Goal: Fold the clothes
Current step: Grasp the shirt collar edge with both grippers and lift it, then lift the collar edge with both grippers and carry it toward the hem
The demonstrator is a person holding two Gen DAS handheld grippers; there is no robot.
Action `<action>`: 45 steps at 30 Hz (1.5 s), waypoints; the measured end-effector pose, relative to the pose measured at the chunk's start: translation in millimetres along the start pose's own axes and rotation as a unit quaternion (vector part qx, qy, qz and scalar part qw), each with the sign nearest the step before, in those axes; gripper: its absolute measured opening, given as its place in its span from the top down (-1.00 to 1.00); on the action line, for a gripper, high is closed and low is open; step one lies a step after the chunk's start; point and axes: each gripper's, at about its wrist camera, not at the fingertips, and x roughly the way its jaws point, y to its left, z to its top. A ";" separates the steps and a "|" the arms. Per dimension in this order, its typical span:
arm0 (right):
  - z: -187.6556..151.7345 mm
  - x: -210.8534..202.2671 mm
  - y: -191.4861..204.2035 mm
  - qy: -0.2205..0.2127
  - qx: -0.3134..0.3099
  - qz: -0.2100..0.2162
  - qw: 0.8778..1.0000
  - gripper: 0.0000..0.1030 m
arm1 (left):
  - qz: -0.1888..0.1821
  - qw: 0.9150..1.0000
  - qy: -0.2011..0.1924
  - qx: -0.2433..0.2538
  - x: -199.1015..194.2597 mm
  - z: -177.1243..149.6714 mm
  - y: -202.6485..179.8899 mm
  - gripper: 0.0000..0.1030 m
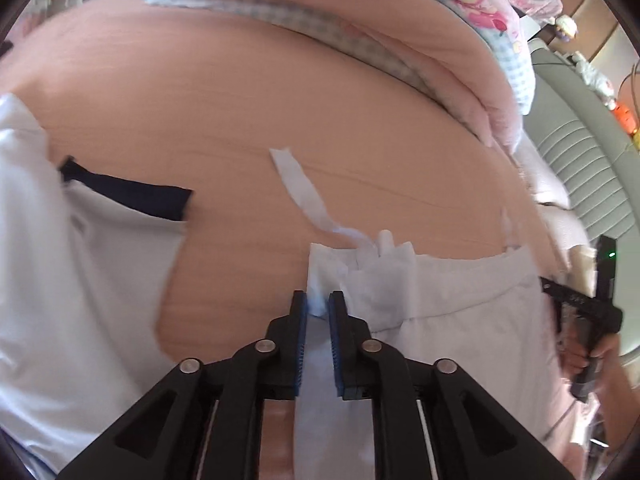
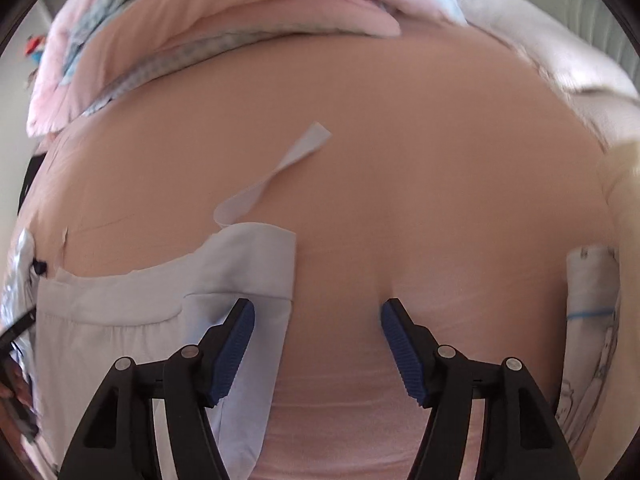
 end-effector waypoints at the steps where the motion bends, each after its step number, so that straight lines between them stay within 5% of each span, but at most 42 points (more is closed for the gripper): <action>1: 0.2 0.2 4.4 -0.001 -0.011 0.008 1.000 -0.23 | -0.003 1.000 0.000 0.000 1.6 1.7 -0.1 0.67; 4: 2.1 -1.8 15.2 0.005 -0.030 0.050 0.998 0.40 | -0.018 1.000 -0.012 -0.002 0.0 2.6 -0.4 0.50; 6: 2.6 -3.3 22.1 0.009 -0.046 0.066 0.997 0.54 | -0.017 1.000 -0.014 0.007 3.3 -0.7 -6.7 0.40; 8: 2.1 -2.5 30.6 0.009 -0.073 0.059 0.996 0.71 | 0.017 0.999 -0.016 0.033 5.3 -3.4 -12.1 0.87; 10: -1.5 -2.1 38.7 0.010 -0.090 0.051 0.995 0.86 | 0.056 0.996 -0.037 0.056 -8.0 -2.1 -18.0 0.87; 15: 1.0 -30.9 49.8 -0.058 -0.111 0.062 0.990 0.89 | 0.153 0.982 -0.076 0.082 -37.9 5.3 -16.2 0.88; 18: 8.5 -15.5 47.3 -0.038 -0.096 0.005 0.995 0.88 | 0.201 0.977 -0.045 0.058 -29.0 10.8 9.5 0.86; 21: 15.4 8.8 34.2 0.003 -0.073 -0.060 0.996 0.88 | 0.170 0.985 -0.010 0.025 -19.2 15.3 24.6 0.80; 24: 12.4 -4.8 23.3 -0.021 -0.038 -0.055 0.998 0.59 | 0.164 0.985 -0.052 0.012 -40.8 21.8 23.6 0.62; 26: 6.2 -17.2 34.7 -0.031 -0.058 -0.017 0.998 0.32 | 0.146 0.986 -0.078 0.012 -52.6 22.4 19.6 0.19; 28: 0.0 -26.4 48.2 -0.037 -0.082 0.013 0.996 0.20 | 0.115 0.991 -0.054 0.029 -44.6 19.7 9.8 0.14; 33: -11.4 -5.1 102.2 -0.009 -0.181 -0.027 0.983 0.24 | 0.128 0.986 -0.038 0.101 -26.0 2.6 -21.0 0.14; 34: -11.5 1.4 105.6 -0.001 -0.185 -0.038 0.982 0.66 | 0.129 0.986 -0.036 0.102 -23.8 0.3 -20.4 0.14; 35: -12.0 6.1 109.3 0.003 -0.190 -0.046 0.981 0.77 | 0.130 0.986 -0.034 0.102 -21.5 -2.1 -19.4 0.15; 37: -15.1 8.3 117.4 0.003 -0.206 -0.056 0.977 0.81 | 0.132 0.986 -0.028 0.102 -12.0 -4.0 -17.4 0.31; 38: -16.6 9.4 121.5 0.003 -0.214 -0.061 0.975 0.85 | 0.138 0.984 -0.032 0.105 -9.7 -5.1 -18.1 0.68; 39: -18.4 9.1 125.0 0.002 -0.222 -0.065 0.973 0.86 | 0.144 0.983 -0.039 0.107 -12.4 -8.2 -19.2 0.82; 45: -26.3 -23.3 111.1 -0.052 -0.213 -0.050 0.975 0.92 | 0.157 0.975 -0.070 0.140 -30.7 -20.4 -38.5 0.91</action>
